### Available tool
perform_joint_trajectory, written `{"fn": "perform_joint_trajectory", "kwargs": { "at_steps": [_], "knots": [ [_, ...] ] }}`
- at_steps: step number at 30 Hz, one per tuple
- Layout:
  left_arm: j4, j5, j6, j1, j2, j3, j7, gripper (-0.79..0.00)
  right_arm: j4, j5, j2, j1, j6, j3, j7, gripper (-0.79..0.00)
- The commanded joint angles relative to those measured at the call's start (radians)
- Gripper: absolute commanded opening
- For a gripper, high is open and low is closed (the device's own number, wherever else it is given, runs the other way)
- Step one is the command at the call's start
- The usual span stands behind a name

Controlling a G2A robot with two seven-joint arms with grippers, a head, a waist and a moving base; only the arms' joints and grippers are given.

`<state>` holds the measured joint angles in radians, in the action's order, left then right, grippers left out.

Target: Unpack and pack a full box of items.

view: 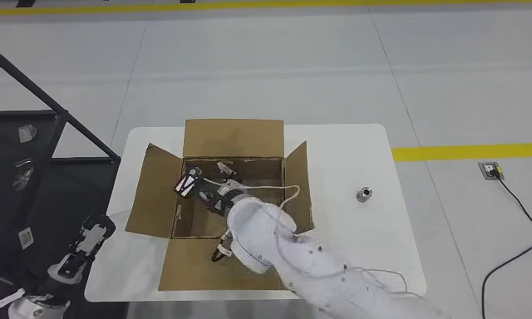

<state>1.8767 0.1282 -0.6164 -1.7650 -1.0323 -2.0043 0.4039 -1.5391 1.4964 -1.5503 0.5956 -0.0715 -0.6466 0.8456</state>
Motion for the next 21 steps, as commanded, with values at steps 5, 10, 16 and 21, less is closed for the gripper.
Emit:
{"fn": "perform_joint_trajectory", "kwargs": {
  "at_steps": [5, 10, 16, 21],
  "knots": [
    [-0.005, 0.005, -0.004, -0.006, -0.003, -0.001, 0.003, 0.000, -0.422, 0.206, 0.080, 0.262, -0.002, -0.273, 0.244, -0.074],
    [0.001, 0.002, -0.006, -0.008, -0.007, 0.004, 0.001, 0.000, -0.532, 0.143, 0.099, 0.350, -0.033, -0.514, 0.366, 0.000],
    [0.005, -0.007, -0.005, -0.007, -0.010, 0.014, 0.004, 0.000, -0.334, 0.034, 0.105, 0.288, -0.097, -0.749, 0.516, 0.000],
    [0.006, -0.012, -0.003, -0.005, -0.012, 0.021, 0.002, 0.000, 0.005, -0.021, 0.109, 0.165, -0.110, -0.823, 0.540, 0.000]
  ]
}}
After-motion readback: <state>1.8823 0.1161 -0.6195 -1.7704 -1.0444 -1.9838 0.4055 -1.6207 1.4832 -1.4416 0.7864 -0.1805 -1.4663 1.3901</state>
